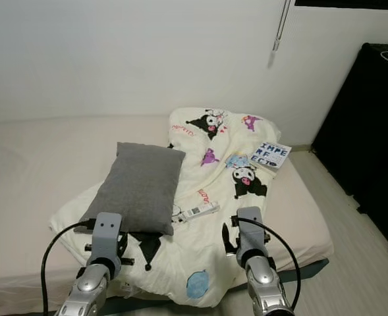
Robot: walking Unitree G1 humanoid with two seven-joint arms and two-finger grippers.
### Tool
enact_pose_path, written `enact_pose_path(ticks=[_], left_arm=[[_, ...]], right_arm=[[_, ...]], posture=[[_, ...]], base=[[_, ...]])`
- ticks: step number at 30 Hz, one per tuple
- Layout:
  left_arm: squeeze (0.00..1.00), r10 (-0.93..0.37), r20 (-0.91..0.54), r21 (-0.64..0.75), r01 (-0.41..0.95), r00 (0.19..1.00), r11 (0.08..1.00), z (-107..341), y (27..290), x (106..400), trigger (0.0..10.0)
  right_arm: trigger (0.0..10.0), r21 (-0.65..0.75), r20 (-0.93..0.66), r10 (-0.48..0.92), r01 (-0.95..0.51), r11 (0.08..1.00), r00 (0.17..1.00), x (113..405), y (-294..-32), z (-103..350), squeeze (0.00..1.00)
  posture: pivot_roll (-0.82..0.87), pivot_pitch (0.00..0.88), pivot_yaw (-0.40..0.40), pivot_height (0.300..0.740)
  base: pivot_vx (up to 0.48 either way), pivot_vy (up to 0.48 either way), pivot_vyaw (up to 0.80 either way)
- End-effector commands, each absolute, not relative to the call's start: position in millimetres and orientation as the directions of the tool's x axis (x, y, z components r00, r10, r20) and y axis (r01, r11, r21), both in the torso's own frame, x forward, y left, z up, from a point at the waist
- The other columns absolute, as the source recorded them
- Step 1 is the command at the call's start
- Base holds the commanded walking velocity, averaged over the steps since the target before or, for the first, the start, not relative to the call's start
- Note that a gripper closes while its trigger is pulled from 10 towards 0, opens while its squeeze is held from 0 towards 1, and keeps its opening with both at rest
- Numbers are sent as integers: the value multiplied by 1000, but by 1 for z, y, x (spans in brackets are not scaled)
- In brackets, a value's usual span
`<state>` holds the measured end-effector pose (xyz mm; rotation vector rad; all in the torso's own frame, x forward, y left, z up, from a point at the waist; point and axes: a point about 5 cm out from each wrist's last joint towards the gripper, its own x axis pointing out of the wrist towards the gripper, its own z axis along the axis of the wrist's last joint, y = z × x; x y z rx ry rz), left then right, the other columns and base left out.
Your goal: Clean up the room
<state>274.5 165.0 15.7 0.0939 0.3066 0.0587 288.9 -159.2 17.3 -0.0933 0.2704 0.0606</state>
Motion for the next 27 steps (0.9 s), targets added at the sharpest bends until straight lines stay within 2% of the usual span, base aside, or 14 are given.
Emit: enact_pose_path(ticks=[1, 27], left_arm=[[0, 78, -323, 105, -46, 943, 993, 11, 167, 272, 10000], [0, 81, -324, 99, -52, 943, 994, 11, 165, 272, 10000]], right_arm=[[10000, -75, -296, 39, -64, 995, 954, 286, -161, 12, 0], [10000, -72, -298, 43, -67, 995, 954, 286, -160, 13, 0]], posture=[[25, 93, -45, 740], [25, 99, -49, 740]], base=[[0, 0, 0], [0, 0, 0]])
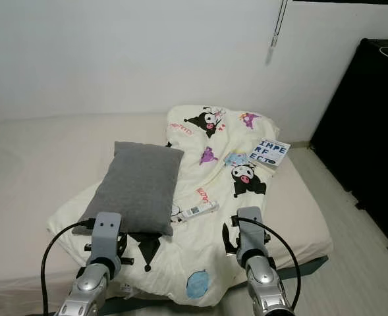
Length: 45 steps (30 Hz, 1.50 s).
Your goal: Clean up the room
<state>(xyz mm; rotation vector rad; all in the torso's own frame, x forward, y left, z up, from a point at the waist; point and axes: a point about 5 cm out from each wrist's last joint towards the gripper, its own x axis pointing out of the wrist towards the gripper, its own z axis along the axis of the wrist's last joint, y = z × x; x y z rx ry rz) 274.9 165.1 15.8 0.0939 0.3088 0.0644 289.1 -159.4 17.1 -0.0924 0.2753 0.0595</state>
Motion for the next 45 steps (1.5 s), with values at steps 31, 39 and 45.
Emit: enact_pose_path(ticks=[31, 39, 45], left_arm=[[0, 83, -316, 94, -55, 945, 994, 14, 164, 274, 10000], [0, 80, -319, 96, -52, 944, 994, 13, 164, 274, 10000], [0, 73, -325, 99, -43, 943, 994, 13, 164, 274, 10000]], right_arm=[[10000, -93, -297, 63, -95, 991, 953, 287, -157, 14, 0], [10000, -91, -298, 62, -93, 991, 952, 288, -157, 14, 0], [10000, -89, -300, 60, -91, 992, 952, 287, -157, 13, 0]], posture=[[25, 101, -50, 740], [26, 102, -49, 740], [27, 101, -46, 740]], base=[[0, 0, 490], [0, 0, 800], [0, 0, 800]])
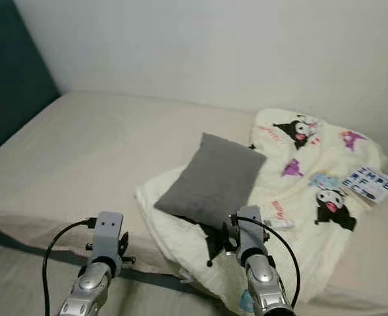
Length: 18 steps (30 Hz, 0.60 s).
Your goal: Clean up the room
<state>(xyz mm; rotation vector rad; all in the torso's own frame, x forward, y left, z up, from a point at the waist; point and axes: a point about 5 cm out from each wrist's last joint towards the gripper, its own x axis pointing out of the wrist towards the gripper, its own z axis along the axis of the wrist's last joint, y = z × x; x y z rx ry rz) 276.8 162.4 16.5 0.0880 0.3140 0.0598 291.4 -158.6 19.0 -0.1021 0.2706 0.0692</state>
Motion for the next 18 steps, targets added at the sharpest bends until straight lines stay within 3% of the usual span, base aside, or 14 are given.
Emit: enact_pose_path(ticks=[1, 18], left_arm=[[0, 71, -327, 100, -40, 942, 994, 13, 164, 274, 10000], [0, 53, -331, 102, -20, 942, 995, 13, 163, 274, 10000]], right_arm=[[10000, -89, -300, 61, -91, 992, 952, 287, -157, 13, 0], [10000, -86, -298, 56, -85, 993, 953, 286, -157, 12, 0]], posture=[[27, 101, -46, 740], [27, 91, -38, 740]], base=[[0, 0, 800], [0, 0, 800]])
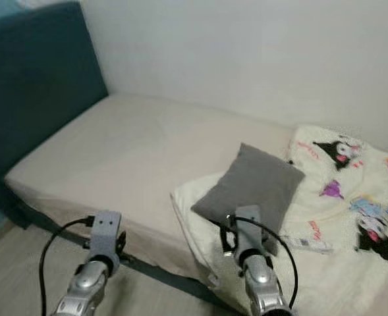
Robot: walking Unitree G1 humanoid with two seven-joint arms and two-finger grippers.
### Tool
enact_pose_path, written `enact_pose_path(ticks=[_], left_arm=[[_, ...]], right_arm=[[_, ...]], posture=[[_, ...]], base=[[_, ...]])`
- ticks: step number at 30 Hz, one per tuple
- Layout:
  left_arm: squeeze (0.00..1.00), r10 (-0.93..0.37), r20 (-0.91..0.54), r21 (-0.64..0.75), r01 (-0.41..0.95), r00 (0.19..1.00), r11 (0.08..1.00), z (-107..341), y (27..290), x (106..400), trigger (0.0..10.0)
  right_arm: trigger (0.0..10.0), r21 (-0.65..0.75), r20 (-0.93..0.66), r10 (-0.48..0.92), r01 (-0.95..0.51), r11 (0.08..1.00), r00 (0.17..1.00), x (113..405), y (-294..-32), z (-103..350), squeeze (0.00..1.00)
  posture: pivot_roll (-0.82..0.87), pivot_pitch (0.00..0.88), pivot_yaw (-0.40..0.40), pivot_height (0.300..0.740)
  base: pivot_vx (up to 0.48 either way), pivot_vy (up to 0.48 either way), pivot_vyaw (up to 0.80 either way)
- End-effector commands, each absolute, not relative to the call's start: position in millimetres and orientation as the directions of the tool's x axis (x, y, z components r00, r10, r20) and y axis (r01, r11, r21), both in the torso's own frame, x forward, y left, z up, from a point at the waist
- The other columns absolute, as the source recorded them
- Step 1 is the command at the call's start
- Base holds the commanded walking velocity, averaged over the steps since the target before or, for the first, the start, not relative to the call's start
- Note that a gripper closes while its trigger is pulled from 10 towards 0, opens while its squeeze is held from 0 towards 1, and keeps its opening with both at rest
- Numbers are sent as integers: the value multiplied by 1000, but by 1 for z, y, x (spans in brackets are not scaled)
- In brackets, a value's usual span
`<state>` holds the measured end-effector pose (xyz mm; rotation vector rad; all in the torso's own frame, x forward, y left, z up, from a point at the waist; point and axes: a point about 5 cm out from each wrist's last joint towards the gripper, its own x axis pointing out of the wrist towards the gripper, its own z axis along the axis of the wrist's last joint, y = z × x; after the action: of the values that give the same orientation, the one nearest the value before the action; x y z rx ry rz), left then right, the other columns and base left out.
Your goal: Clean up the room
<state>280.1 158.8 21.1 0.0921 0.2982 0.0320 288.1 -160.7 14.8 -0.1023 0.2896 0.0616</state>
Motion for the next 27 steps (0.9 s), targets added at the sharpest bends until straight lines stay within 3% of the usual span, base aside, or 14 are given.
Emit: enact_pose_path(ticks=[1, 10, 19, 24, 27], left_arm=[[0, 50, -333, 102, -17, 942, 995, 13, 162, 274, 10000], [0, -7, -359, 105, 48, 933, 993, 11, 158, 273, 10000], [0, -45, -389, 129, 103, 920, 986, 9, 155, 273, 10000], [0, -35, -411, 149, 105, 911, 983, 7, 156, 273, 10000], [0, -15, -421, 114, 70, 907, 991, 6, 157, 273, 10000]], right_arm=[[10000, -86, -298, 56, -85, 993, 953, 286, -157, 12, 0], [10000, -82, -300, 49, -77, 994, 953, 285, -158, 11, 0], [10000, -40, -305, 24, -38, 999, 952, 283, -159, 9, 0], [10000, -45, -308, 22, -37, 998, 951, 282, -160, 9, 0], [10000, -46, -310, 20, -36, 998, 950, 282, -161, 9, 0]], posture=[[27, 91, -38, 740], [32, 91, -31, 740], [33, 100, -23, 740], [31, 104, -24, 740], [31, 104, -24, 740]], base=[[0, 0, 800], [0, 0, 756], [0, 0, 0], [0, -480, 0], [0, 0, 0]])
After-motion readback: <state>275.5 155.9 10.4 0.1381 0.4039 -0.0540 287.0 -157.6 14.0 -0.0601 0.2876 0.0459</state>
